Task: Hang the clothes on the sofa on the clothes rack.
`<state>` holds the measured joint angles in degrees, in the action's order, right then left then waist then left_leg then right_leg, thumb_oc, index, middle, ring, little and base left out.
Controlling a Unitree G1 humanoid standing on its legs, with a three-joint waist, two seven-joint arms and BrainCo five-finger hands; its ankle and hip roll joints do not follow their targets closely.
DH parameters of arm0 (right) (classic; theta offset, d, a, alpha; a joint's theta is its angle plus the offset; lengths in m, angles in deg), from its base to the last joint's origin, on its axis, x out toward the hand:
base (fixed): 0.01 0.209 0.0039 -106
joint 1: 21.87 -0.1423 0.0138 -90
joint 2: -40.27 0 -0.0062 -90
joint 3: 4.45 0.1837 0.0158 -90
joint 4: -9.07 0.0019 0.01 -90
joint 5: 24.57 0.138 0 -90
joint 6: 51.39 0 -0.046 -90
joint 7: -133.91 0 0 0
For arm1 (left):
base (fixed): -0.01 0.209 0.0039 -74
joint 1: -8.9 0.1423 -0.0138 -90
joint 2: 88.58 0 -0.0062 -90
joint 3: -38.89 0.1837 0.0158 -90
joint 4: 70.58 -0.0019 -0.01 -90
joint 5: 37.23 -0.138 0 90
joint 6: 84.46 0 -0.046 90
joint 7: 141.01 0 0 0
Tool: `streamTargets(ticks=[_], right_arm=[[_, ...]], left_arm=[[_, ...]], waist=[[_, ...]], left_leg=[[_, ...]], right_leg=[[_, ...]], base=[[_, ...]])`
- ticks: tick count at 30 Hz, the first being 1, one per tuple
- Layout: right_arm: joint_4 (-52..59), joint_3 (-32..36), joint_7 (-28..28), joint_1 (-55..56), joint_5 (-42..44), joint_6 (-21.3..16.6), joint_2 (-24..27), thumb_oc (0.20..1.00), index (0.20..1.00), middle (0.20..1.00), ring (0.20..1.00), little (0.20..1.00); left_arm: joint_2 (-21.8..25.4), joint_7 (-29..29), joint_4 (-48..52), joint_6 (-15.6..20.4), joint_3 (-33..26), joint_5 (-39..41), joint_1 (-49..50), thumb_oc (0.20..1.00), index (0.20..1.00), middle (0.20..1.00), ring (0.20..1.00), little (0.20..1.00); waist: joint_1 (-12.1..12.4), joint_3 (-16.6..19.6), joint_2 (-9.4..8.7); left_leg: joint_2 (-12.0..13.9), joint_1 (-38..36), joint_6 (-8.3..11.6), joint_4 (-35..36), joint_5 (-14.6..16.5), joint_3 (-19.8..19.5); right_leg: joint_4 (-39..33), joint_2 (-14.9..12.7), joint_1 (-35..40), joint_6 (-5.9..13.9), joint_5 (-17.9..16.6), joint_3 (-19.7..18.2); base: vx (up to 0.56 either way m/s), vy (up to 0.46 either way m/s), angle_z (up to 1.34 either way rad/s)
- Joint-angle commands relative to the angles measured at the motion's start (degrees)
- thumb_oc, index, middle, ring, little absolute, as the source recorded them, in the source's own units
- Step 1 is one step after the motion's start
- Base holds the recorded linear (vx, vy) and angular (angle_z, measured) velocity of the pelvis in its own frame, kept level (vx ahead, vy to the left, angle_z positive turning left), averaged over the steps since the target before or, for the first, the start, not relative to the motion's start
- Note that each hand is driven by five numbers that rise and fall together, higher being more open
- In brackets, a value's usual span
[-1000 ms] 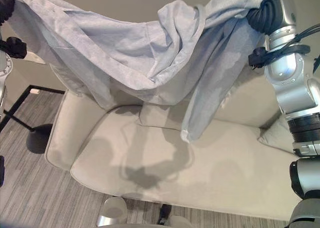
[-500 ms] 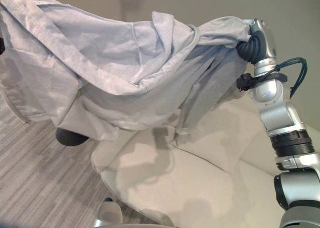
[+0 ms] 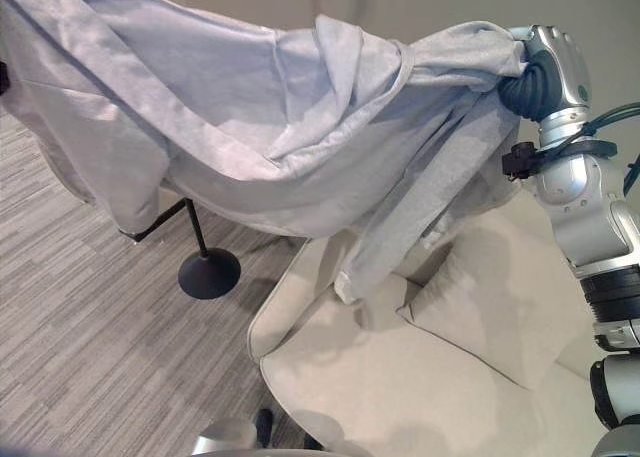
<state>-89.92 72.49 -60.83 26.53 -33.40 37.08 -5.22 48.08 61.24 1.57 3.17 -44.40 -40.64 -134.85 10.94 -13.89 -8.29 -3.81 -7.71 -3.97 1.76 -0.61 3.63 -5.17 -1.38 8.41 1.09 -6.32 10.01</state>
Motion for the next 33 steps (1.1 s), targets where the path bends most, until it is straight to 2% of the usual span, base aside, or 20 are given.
streamTargets(ticks=[1, 3, 6, 10, 11, 12, 13, 14, 15, 16, 18, 20, 21, 22, 23, 24, 25, 26, 30, 33], right_arm=[[-0.6, 3.6, -2.7, -4.7, 1.6, -0.7, 2.3, 0.200, 0.200, 0.200, 0.200, 0.200], [0.4, 6.2, -2.7, -2.9, 1.5, -0.6, 2.3, 0.200, 0.200, 0.200, 0.200, 0.200], [0.4, 6.9, -2.6, -2.4, 1.4, -0.5, 2.2, 0.200, 0.200, 0.200, 0.200, 0.200], [-1.9, 7.4, -3.6, -2.0, 2.0, -0.3, 1.1, 0.200, 0.200, 0.200, 0.200, 0.200], [-1.8, 7.7, -3.6, -1.8, 2.0, -0.3, 1.1, 0.200, 0.200, 0.200, 0.200, 0.200], [-1.2, 8.9, -3.9, -0.8, 1.8, -0.1, 1.0, 0.200, 0.200, 0.200, 0.200, 0.200], [-1.3, 8.9, -4.1, -1.0, 1.5, 0.3, 1.0, 0.200, 0.200, 0.200, 0.200, 0.200], [-1.0, 9.3, -3.8, -0.8, 1.5, 0.1, 1.0, 0.200, 0.200, 0.200, 0.200, 0.200], [-1.0, 10.3, -3.8, -0.3, 1.5, 0.1, 0.6, 0.200, 0.200, 0.200, 0.200, 0.200], [-0.8, 10.7, -3.8, 0.1, 1.5, 0.1, 0.6, 0.200, 0.200, 0.200, 0.200, 0.200], [-1.4, 11.6, -3.9, 0.4, 1.5, 0.3, 0.2, 0.200, 0.200, 0.200, 0.200, 0.200], [-1.2, 12.3, -3.7, 1.6, 1.3, 0.8, 0.1, 0.200, 0.200, 0.200, 0.200, 0.200], [-1.1, 12.0, -3.7, 0.8, 1.5, 1.3, 0.1, 0.200, 0.200, 0.200, 0.200, 0.200], [-1.2, 11.8, -3.7, 0.6, 1.6, 1.3, 0.2, 0.200, 0.200, 0.200, 0.200, 0.200], [-0.9, 10.6, -3.3, 0.2, 1.5, 1.7, -0.1, 0.200, 0.200, 0.200, 0.200, 0.200], [1.1, 11.8, -3.1, 1.7, 0.8, 1.7, 0.1, 0.200, 0.200, 0.200, 0.200, 0.200], [1.4, 12.1, -3.0, 2.1, 0.7, 1.8, 0.1, 0.200, 0.200, 0.200, 0.200, 0.200], [1.3, 11.1, -3.0, 1.5, 1.3, 1.5, 1.8, 0.200, 0.200, 0.200, 0.200, 0.200], [2.2, 10.3, -2.6, 1.3, 1.7, 0.9, 1.6, 0.200, 0.200, 0.200, 0.200, 0.200], [1.9, 11.5, -2.7, 2.8, 1.1, 0.9, 2.7, 0.200, 0.200, 0.200, 0.200, 0.200]], left_arm=[[-0.9, 0.8, 3.1, 1.9, -0.3, -1.5, -0.1, 0.200, 0.200, 0.200, 0.200, 0.200], [-2.8, 0.2, 4.6, 2.0, 0.3, -1.6, -1.0, 0.200, 0.200, 0.200, 0.200, 0.200], [-3.0, -0.1, 4.6, 2.0, 1.2, -1.5, -1.8, 0.200, 0.200, 0.200, 0.200, 0.200], [-3.3, -1.1, 5.5, 1.9, 4.3, -1.6, -4.0, 0.200, 0.200, 0.200, 0.200, 0.200], [-3.4, -1.1, 5.6, 1.9, 4.3, -1.6, -4.0, 0.200, 0.200, 0.200, 0.200, 0.200], [-4.5, -1.1, 5.5, 1.7, 4.4, -1.9, -4.9, 0.200, 0.200, 0.200, 0.200, 0.200], [-4.9, -0.8, 5.5, 1.4, 4.4, -2.7, -5.8, 0.200, 0.200, 0.200, 0.200, 0.200], [-4.7, -0.8, 5.1, 1.2, 4.4, -2.6, -6.1, 0.200, 0.200, 0.200, 0.200, 0.200], [-5.2, -0.8, 5.3, 1.5, 5.0, -2.8, -7.2, 0.200, 0.200, 0.200, 0.200, 0.200], [-5.3, -0.9, 5.3, 1.5, 5.1, -2.8, -7.3, 0.200, 0.200, 0.200, 0.200, 0.200], [-6.4, -1.0, 5.1, 2.0, 6.3, -2.7, -8.0, 0.200, 0.200, 0.200, 0.200, 0.200], [-6.5, -1.0, 4.1, 2.3, 7.9, -2.3, -8.7, 0.200, 0.200, 0.200, 0.200, 0.200], [-6.4, -0.7, 3.7, 2.6, 8.3, -1.9, -8.5, 0.200, 0.200, 0.200, 0.200, 0.200], [-6.4, -0.7, 3.7, 2.6, 8.1, -1.9, -8.5, 0.200, 0.200, 0.200, 0.200, 0.200], [-6.3, -0.5, 4.0, 2.7, 8.1, -1.9, -7.9, 0.200, 0.200, 0.200, 0.200, 0.200], [-7.2, -0.7, 5.2, 2.9, 7.6, -2.0, -6.8, 0.200, 0.200, 0.200, 0.200, 0.200], [-7.3, -0.8, 5.3, 2.8, 7.5, -2.0, -6.7, 0.200, 0.200, 0.200, 0.200, 0.200], [-7.9, -0.4, 4.4, 3.4, 8.8, -1.1, -7.8, 0.200, 0.200, 0.200, 0.200, 0.200], [-7.6, -0.6, 5.2, 3.1, 8.8, -0.6, -7.1, 0.200, 0.200, 0.200, 0.200, 0.200], [-6.6, -0.5, 5.3, 2.9, 7.9, -1.1, -6.0, 0.200, 0.200, 0.200, 0.200, 0.200]], waist=[[-0.4, 2.8, 3.34], [-1.4, 1.9, 3.99], [-1.2, 2.0, 4.01], [-0.5, 1.8, 1.45], [-0.5, 1.8, 1.46], [-0.7, 1.9, 1.43], [-0.7, 2.5, 1.71], [-0.6, 2.6, 2.21], [-0.8, 3.4, 2.81], [-0.7, 3.6, 2.64], [-0.7, 4.8, 2.89], [-1.0, 5.2, 2.93], [-1.1, 4.5, 4.00], [-1.0, 4.2, 4.03], [-1.3, 3.0, 5.13], [-2.7, 1.7, 6.27], [-2.6, 1.7, 6.39], [-3.5, 1.4, 6.50], [-4.2, 1.0, 5.64], [-4.6, 2.4, 4.36]], left_leg=[[6.6, -4.4, 6.57, 2.9, -4.3, 3.2], [9.0, -4.2, 6.53, 2.5, -3.8, 5.5], [9.9, -4.1, 6.14, 3.1, -3.6, 5.4], [18.9, -0.8, 5.58, 3.2, -5.4, 6.1], [19.0, -0.8, 5.64, 3.2, -5.4, 6.0], [22.6, -1.7, 5.99, 3.2, -6.6, 5.3], [23.6, -2.9, 6.68, 3.2, -6.5, 3.5], [23.3, -2.6, 6.86, 3.2, -6.6, 1.7], [22.4, -2.5, 8.01, 3.2, -5.8, 0.4], [22.3, -2.3, 7.96, 3.2, -5.8, 0.4], [19.6, -1.3, 8.63, 3.2, -3.4, 0.1], [15.8, -1.4, 8.52, 3.2, -1.5, 0.5], [14.3, -2.3, 8.57, 3.2, -0.6, 1.9], [14.2, -2.6, 8.51, 3.2, -0.5, 2.0], [12.8, -3.4, 8.47, 3.2, -0.1, 3.0], [10.4, -3.6, 7.60, 3.2, -0.4, 2.1], [10.5, -3.6, 7.62, 3.2, -0.3, 2.1], [8.7, -3.7, 7.42, 3.2, -0.4, 2.6], [5.4, -3.9, 6.92, 3.2, -0.2, 2.2], [4.0, -3.4, 6.23, 3.2, 0.4, 1.3]], right_leg=[[0.2, 1.8, 0.3, 0.71, 2.4, 2.2], [0.2, 0.4, 1.3, 0.94, 2.7, 3.6], [0.2, 0.1, 1.3, 1.00, 2.7, 3.8], [0.2, -3.2, 1.7, 1.86, 2.3, 3.6], [0.2, -3.1, 1.8, 1.83, 2.3, 3.7], [0.2, -4.7, 2.3, 1.92, 1.1, 4.0], [0.2, -5.6, 2.4, 1.80, 0.4, 3.7], [0.2, -6.2, 2.4, 1.52, 0.1, 3.0], [0.2, -8.3, 1.8, 1.00, -0.6, 2.0], [0.2, -8.4, 1.6, 1.05, -0.6, 2.0], [0.2, -11.5, 1.1, 0.50, -0.9, 1.6], [0.3, -14.5, 0.9, 0.18, -2.3, 1.5], [1.7, -16.7, 0.6, 0.20, -2.6, 3.5], [1.9, -16.8, 0.6, 0.27, -2.5, 3.3], [4.1, -16.7, 0.4, 0.04, -2.3, 4.1], [7.6, -12.3, -1.3, -0.07, -2.0, 0.8], [8.1, -12.2, -1.5, -0.10, -1.8, 0.7], [8.6, -8.8, -1.5, 0.13, -1.1, 0.4], [7.7, -2.3, -2.3, 0.37, -0.6, 1.8], [4.2, -0.8, -2.3, 0.03, -0.4, -0.2]], base=[[0.08, 0.058, 0.33], [-0.03, 0.078, 0.42], [-0.04, 0.054, 0.39], [-0.02, 0.144, 0.18], [0.07, 0.284, 0.37], [0.10, 0.377, 0.23], [0.08, 0.476, 0.08], [-0.02, 0.611, -0.02], [-0.07, 0.424, -0.05], [-0.06, 0.528, -0.11], [-0.02, 0.507, 0.07], [-0.02, 0.640, -0.08], [-0.05, 0.478, 0.03], [-0.09, 0.614, -0.02], [-0.11, 0.562, -0.38], [-0.11, 0.555, -0.43], [-0.10, 0.428, -0.09], [-0.06, 0.204, 0.33], [-0.05, 0.161, 0.01], [0.01, 0.040, 0.01]])
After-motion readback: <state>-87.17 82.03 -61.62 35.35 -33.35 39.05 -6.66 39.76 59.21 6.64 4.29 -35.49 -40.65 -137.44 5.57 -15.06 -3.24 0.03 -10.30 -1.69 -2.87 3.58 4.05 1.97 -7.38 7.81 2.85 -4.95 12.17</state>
